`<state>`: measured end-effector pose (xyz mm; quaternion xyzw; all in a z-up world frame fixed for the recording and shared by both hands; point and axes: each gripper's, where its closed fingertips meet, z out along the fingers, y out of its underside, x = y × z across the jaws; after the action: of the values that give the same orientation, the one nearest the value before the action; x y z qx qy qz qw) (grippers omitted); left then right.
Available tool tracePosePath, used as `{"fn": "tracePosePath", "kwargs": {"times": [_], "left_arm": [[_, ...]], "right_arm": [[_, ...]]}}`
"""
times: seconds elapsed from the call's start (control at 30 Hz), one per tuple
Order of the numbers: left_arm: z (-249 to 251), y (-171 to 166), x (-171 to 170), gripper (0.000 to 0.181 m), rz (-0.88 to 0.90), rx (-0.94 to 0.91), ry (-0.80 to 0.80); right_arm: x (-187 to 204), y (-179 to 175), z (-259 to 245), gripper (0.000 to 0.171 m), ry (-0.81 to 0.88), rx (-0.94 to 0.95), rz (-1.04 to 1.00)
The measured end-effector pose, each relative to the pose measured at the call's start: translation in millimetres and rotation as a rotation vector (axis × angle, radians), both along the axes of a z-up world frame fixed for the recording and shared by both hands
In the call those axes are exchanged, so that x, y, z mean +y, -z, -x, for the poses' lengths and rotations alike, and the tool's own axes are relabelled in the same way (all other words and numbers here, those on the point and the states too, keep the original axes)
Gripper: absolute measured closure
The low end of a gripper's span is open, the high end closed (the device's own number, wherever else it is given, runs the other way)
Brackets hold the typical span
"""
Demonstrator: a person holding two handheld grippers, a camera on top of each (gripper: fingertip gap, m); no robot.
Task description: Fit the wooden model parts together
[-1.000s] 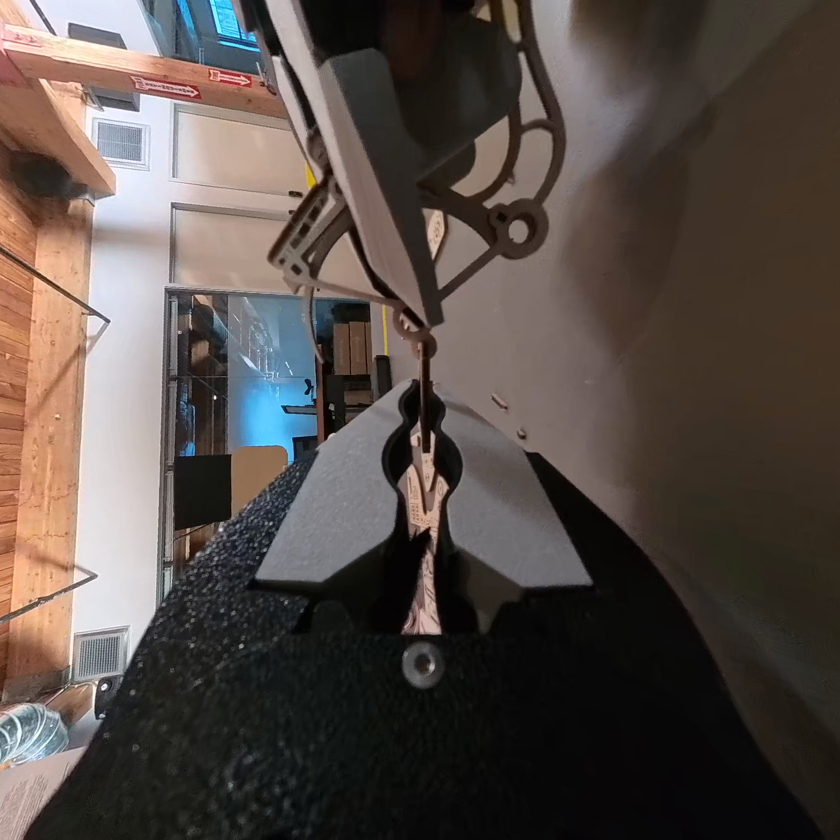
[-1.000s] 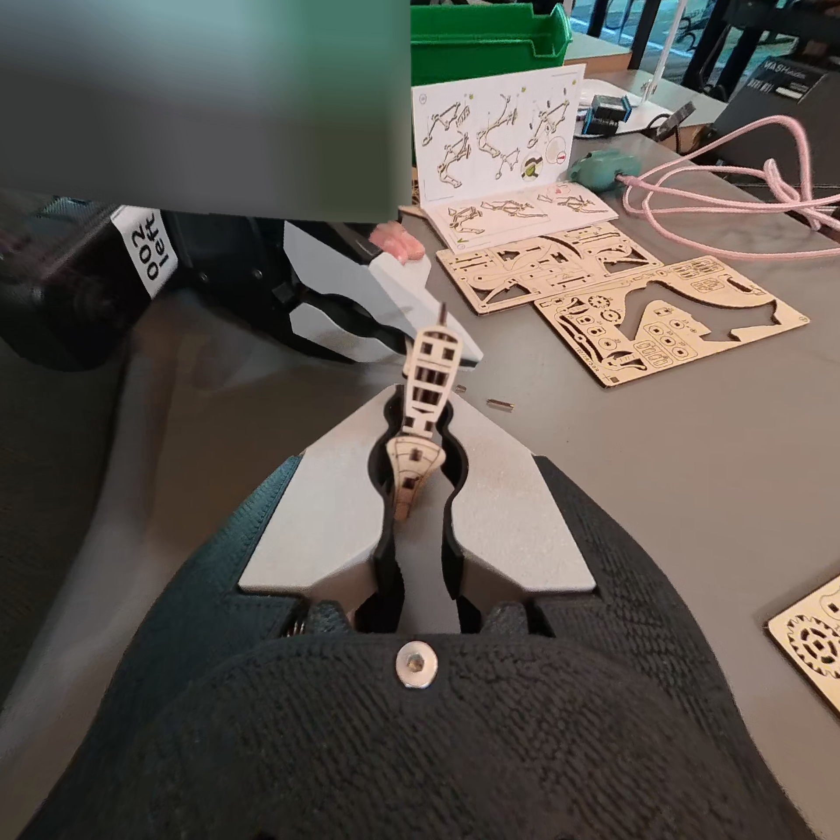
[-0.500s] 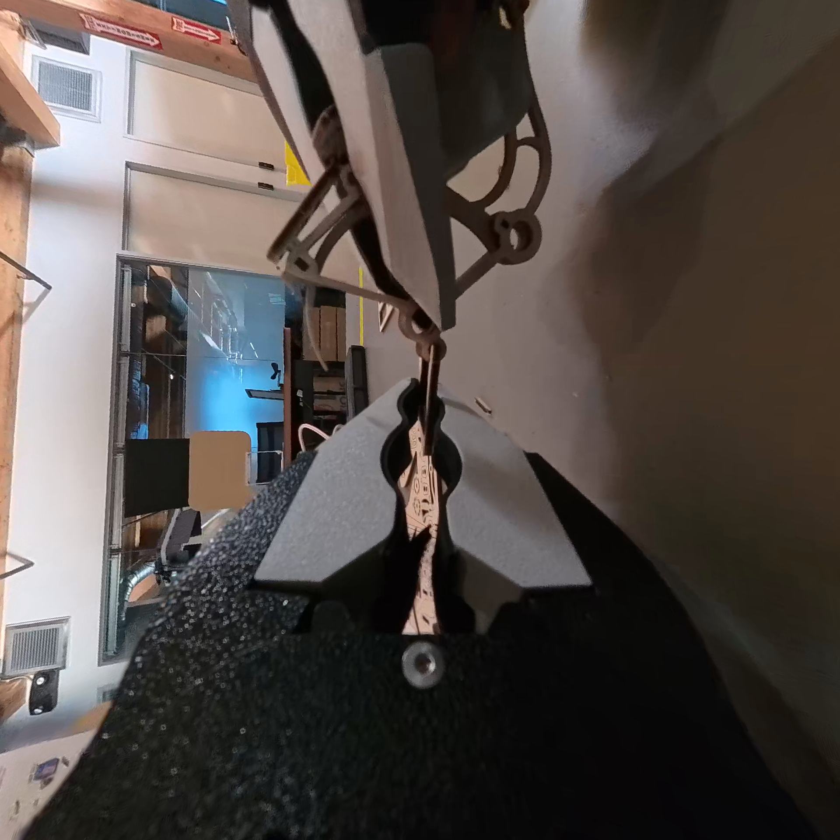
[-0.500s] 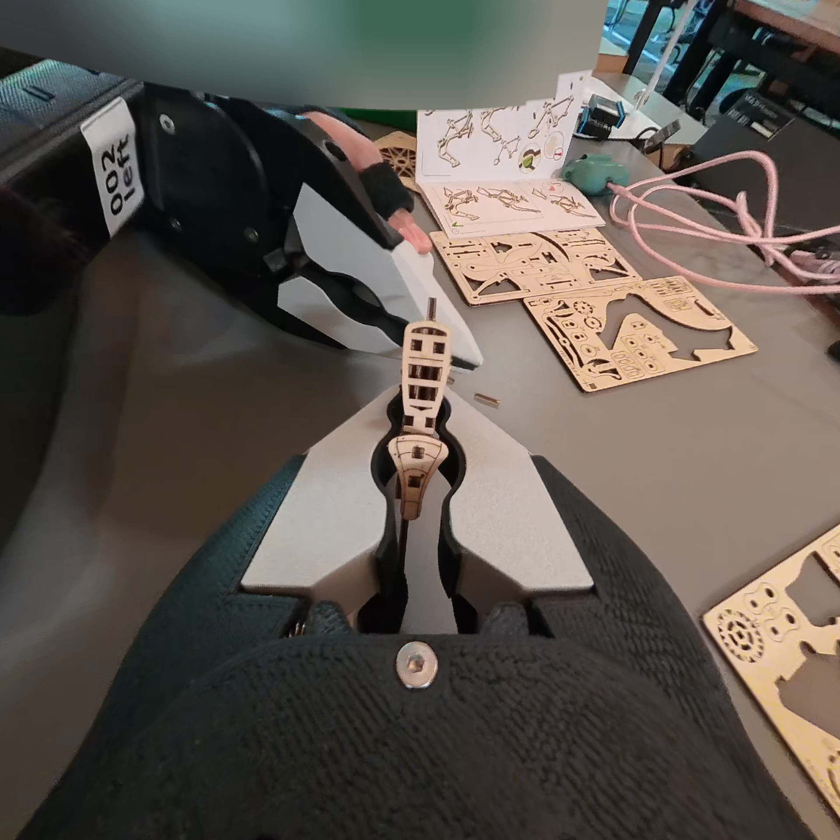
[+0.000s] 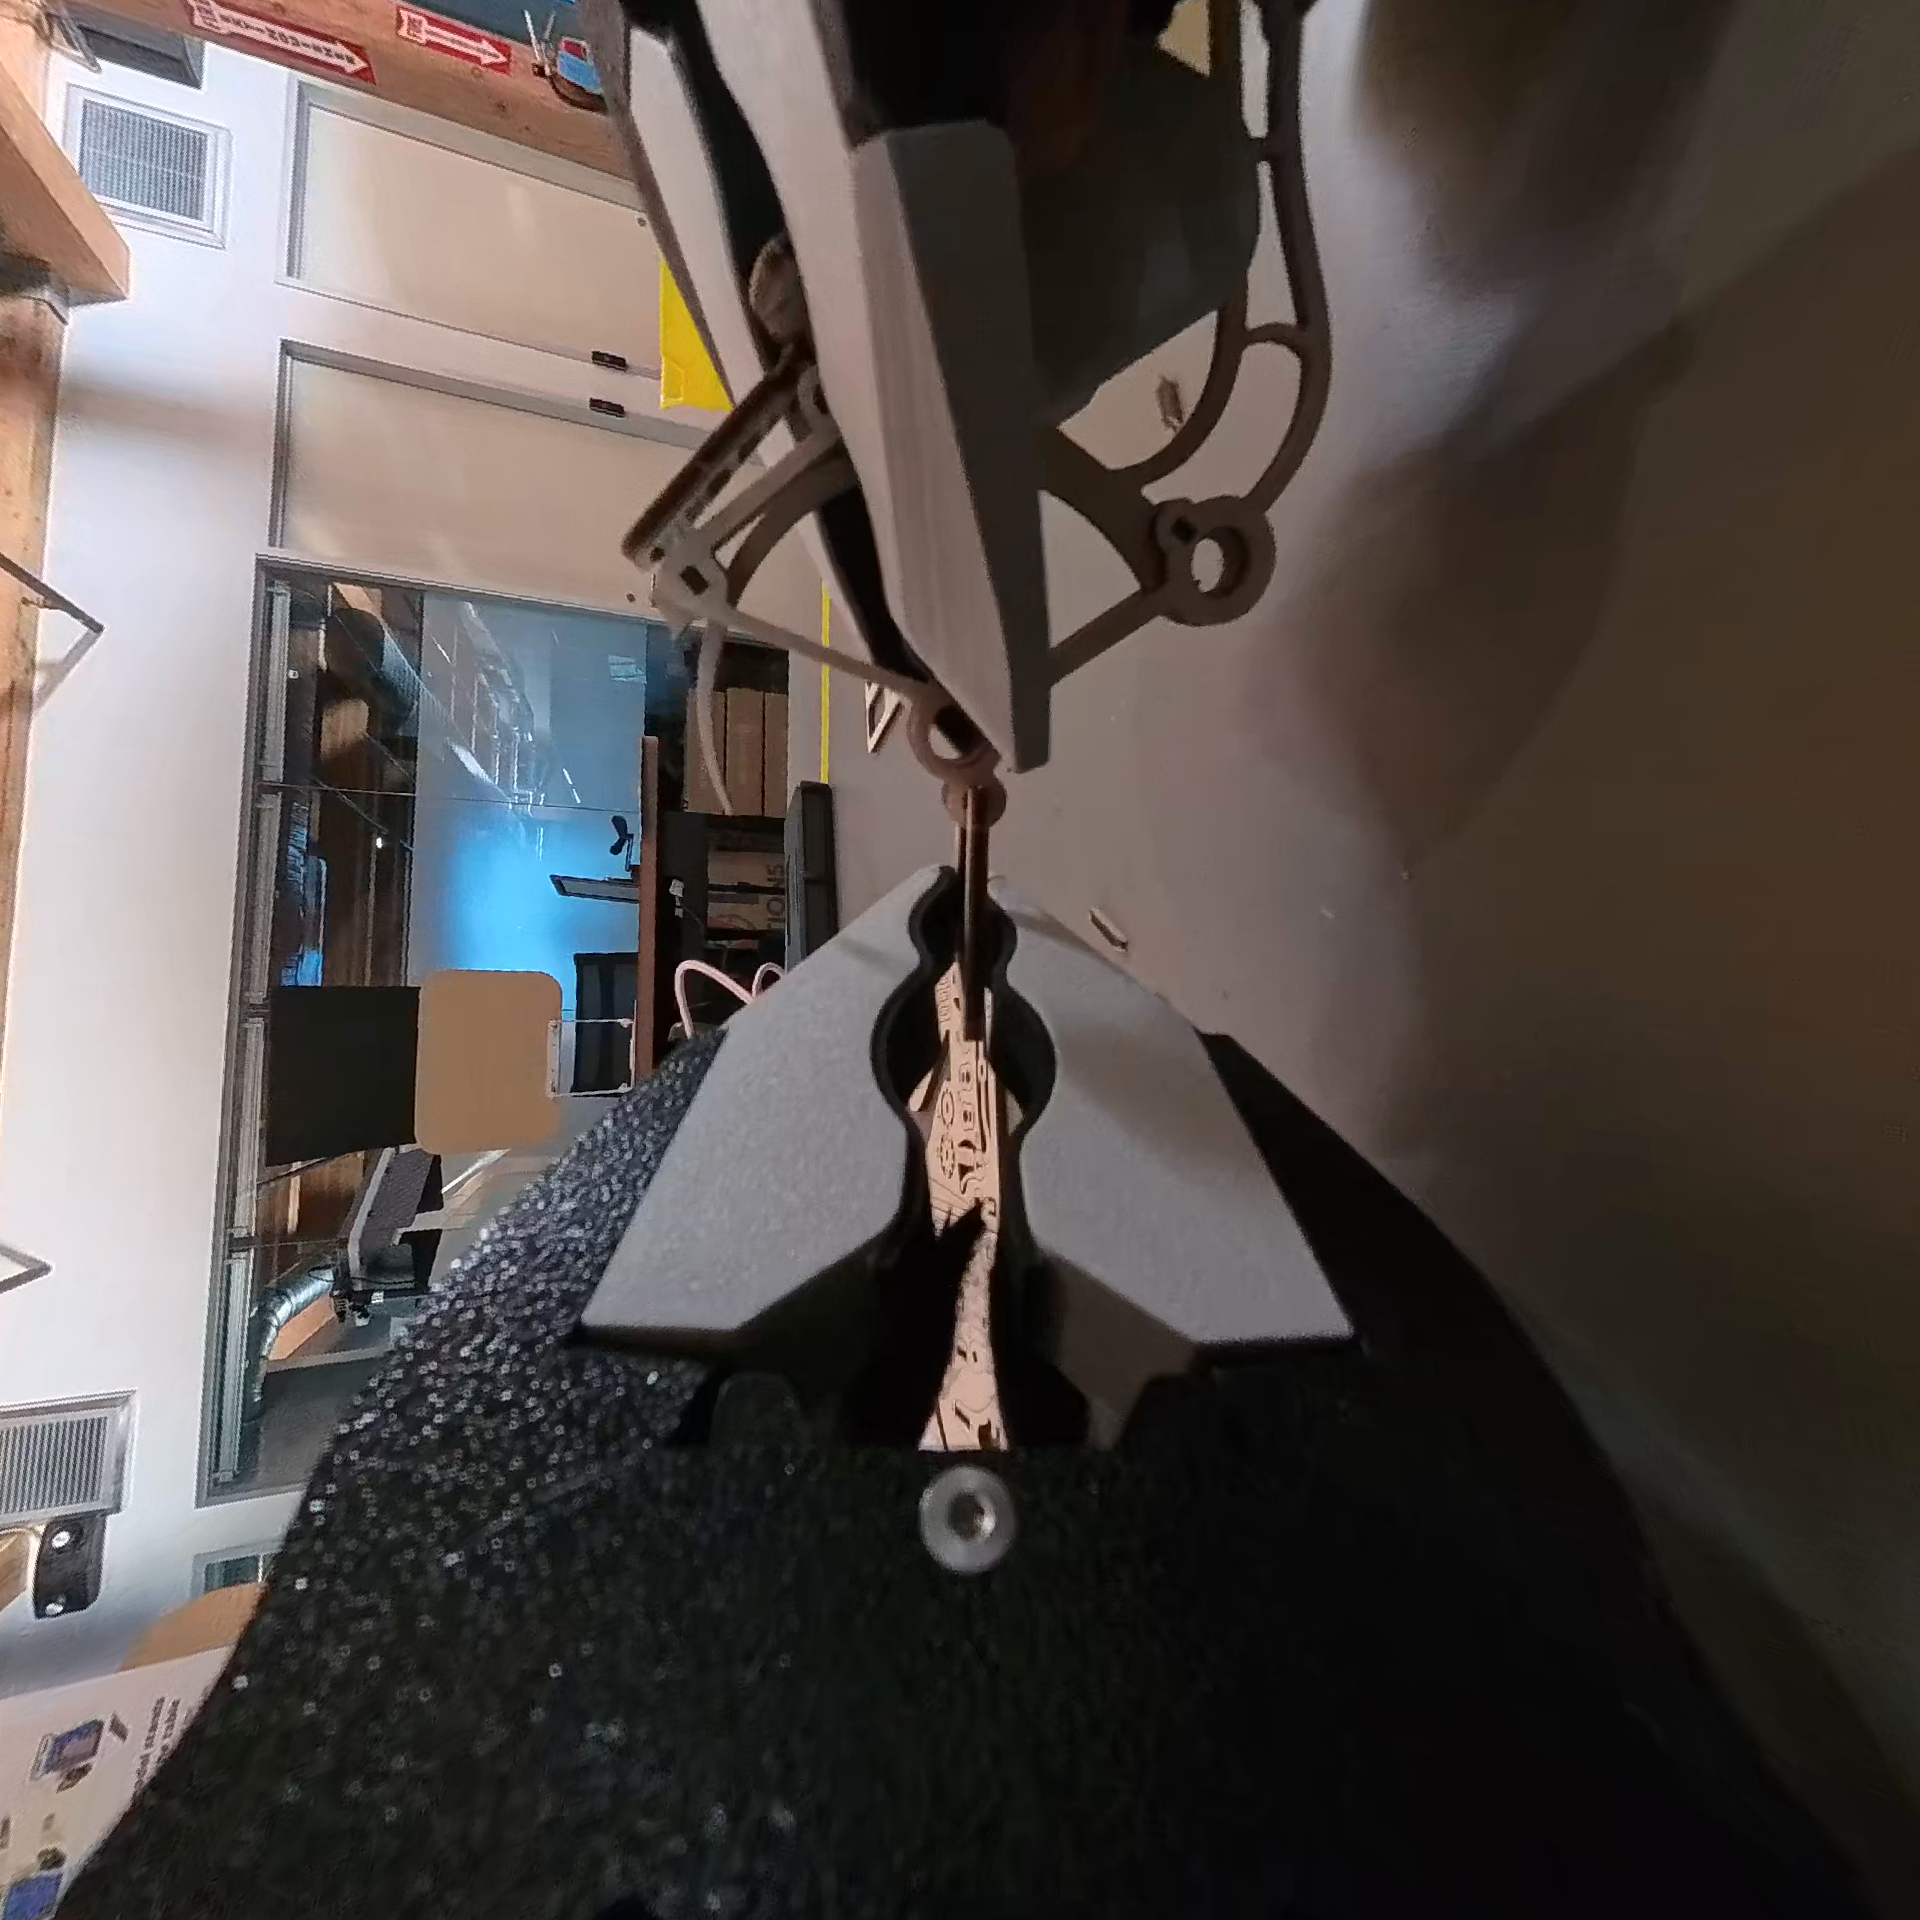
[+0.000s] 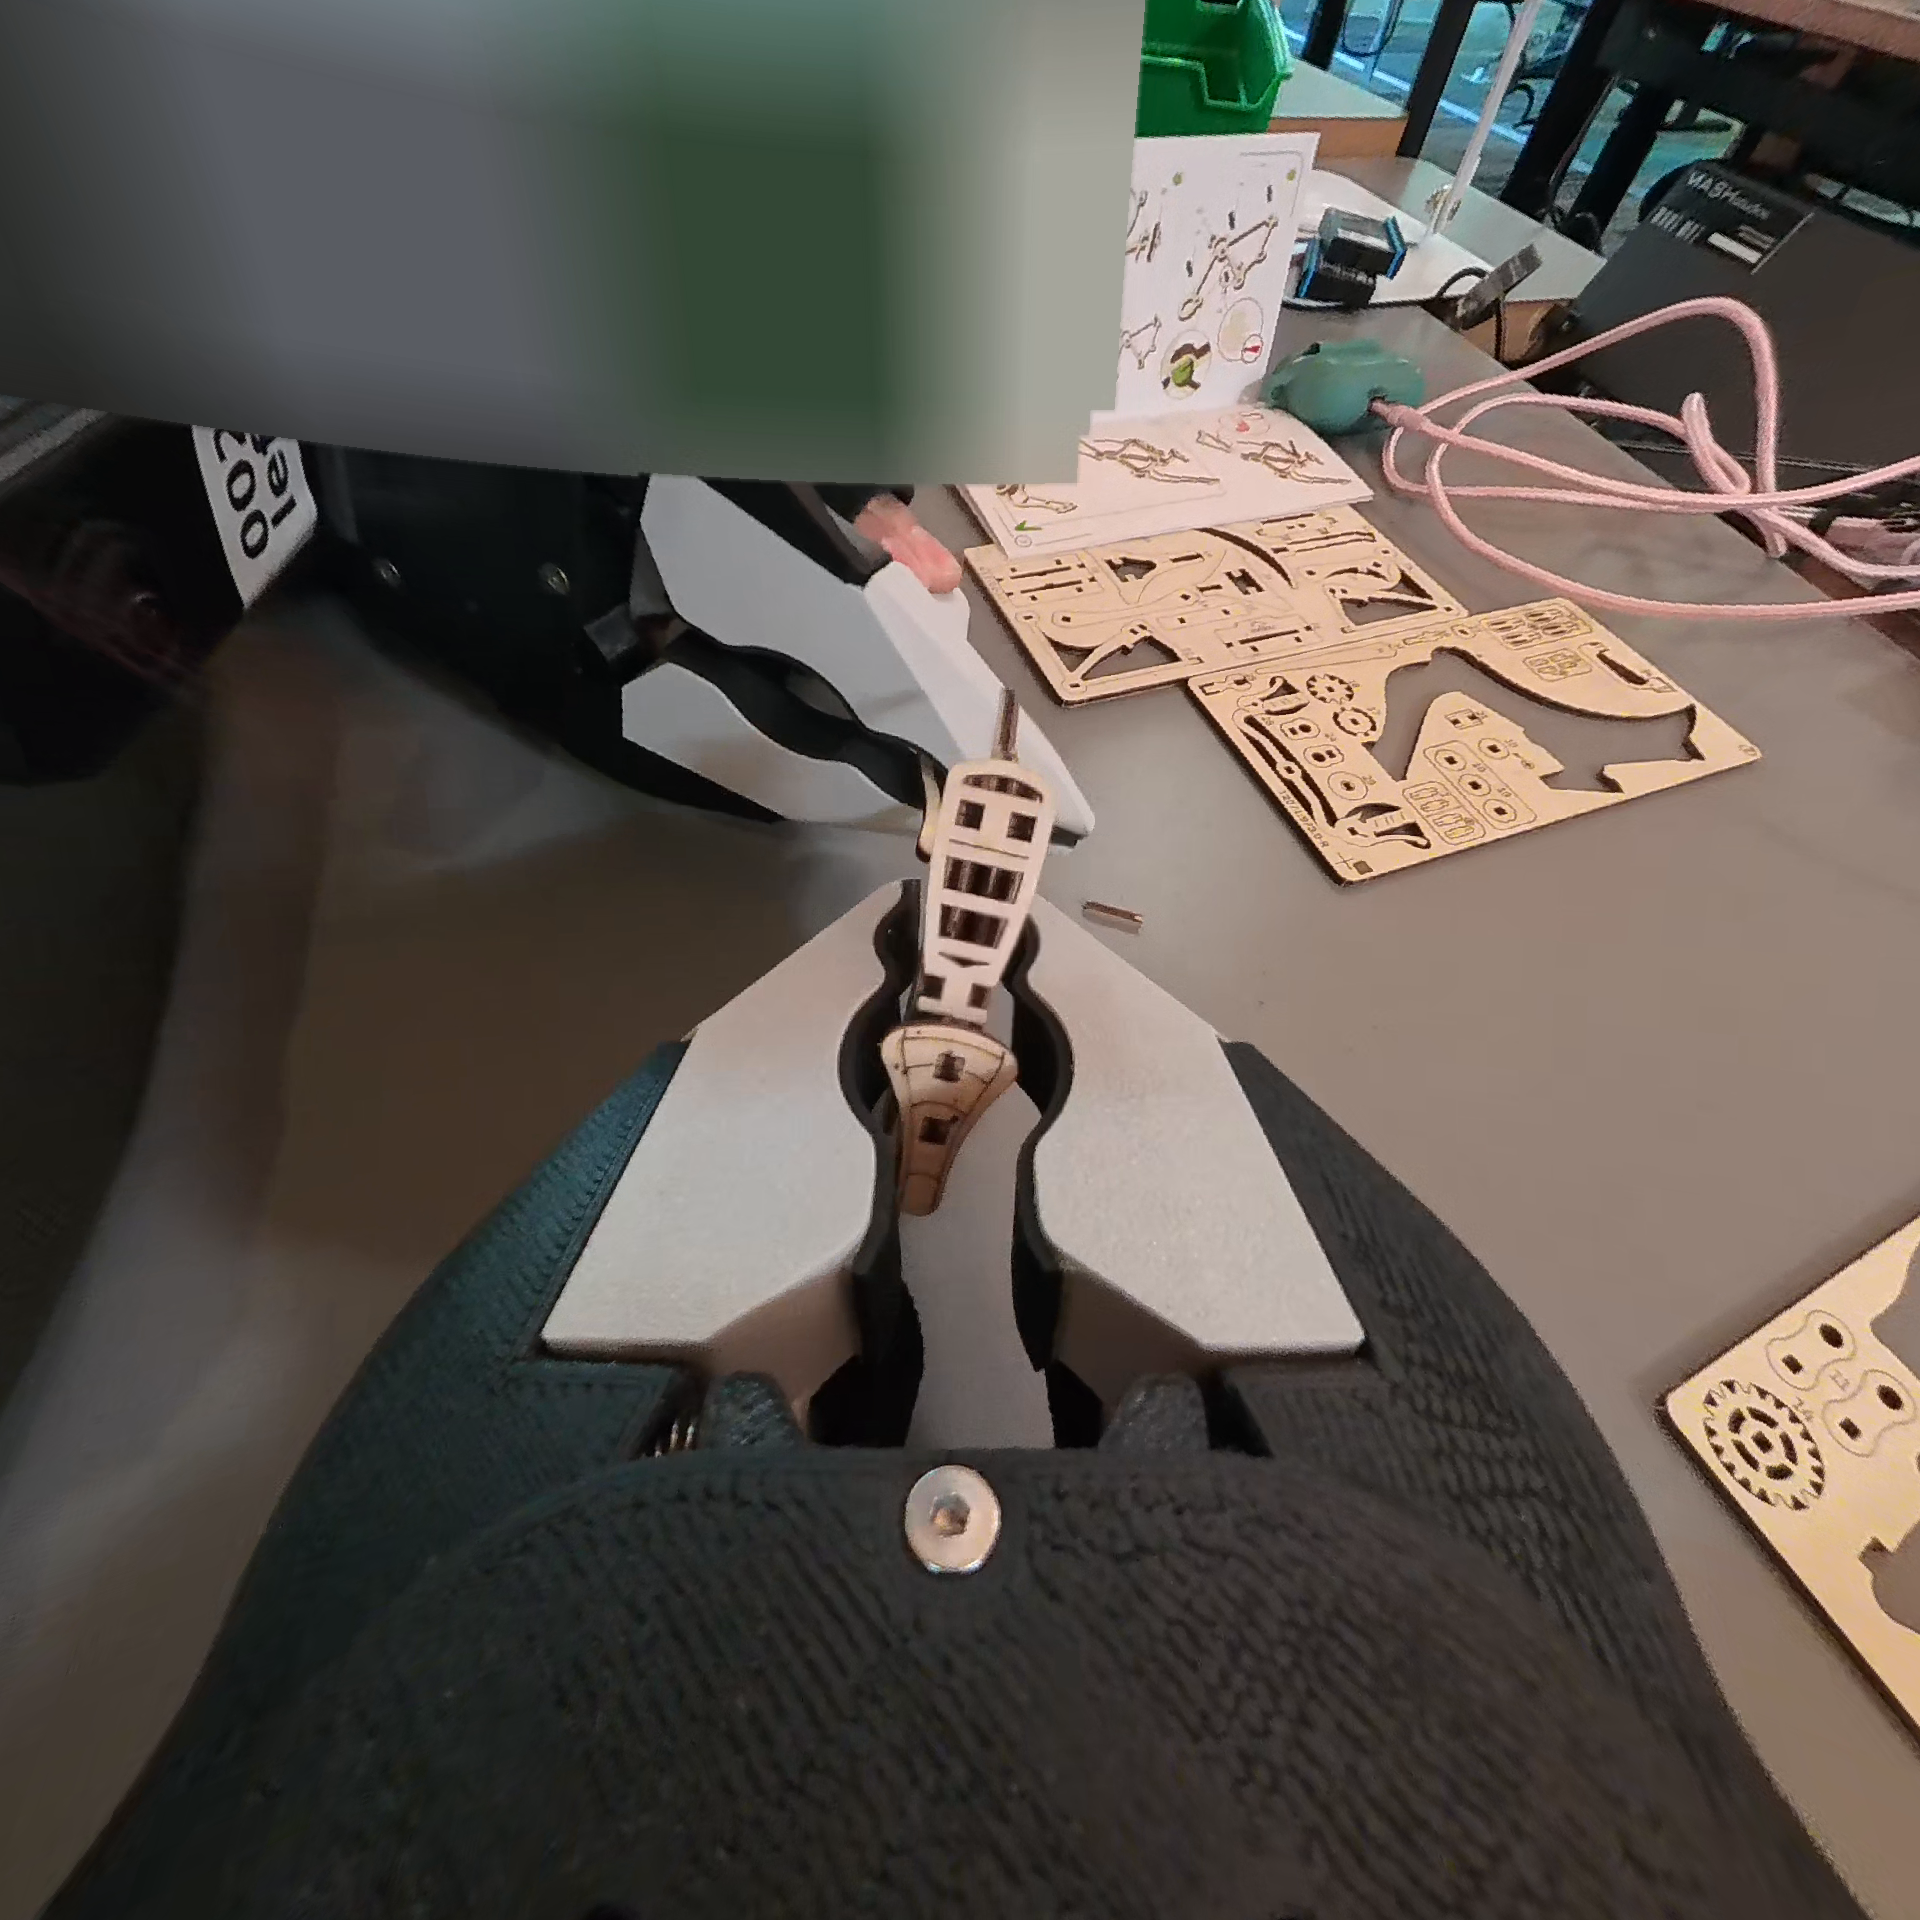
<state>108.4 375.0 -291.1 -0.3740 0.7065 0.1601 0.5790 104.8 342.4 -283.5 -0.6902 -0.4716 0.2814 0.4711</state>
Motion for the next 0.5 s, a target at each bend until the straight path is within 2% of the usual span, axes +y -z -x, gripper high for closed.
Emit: {"fn": "tracePosePath", "kwargs": {"times": [0.2,0.37,0.5], "left_arm": [[2.1,8.8,4.3,0.181,0.043,0.030,-0.025],[8.3,20.7,16.1,0.181,0.122,0.057,-0.095],[10.7,20.7,20.2,0.181,0.121,0.057,-0.120]], "right_arm": [[5.5,-2.8,-4.1,0.139,0.029,0.024,0.014],[14.7,-12.7,-12.1,0.103,0.086,0.035,-0.042],[21.2,-25.3,-24.3,0.106,0.138,0.048,-0.088]]}}
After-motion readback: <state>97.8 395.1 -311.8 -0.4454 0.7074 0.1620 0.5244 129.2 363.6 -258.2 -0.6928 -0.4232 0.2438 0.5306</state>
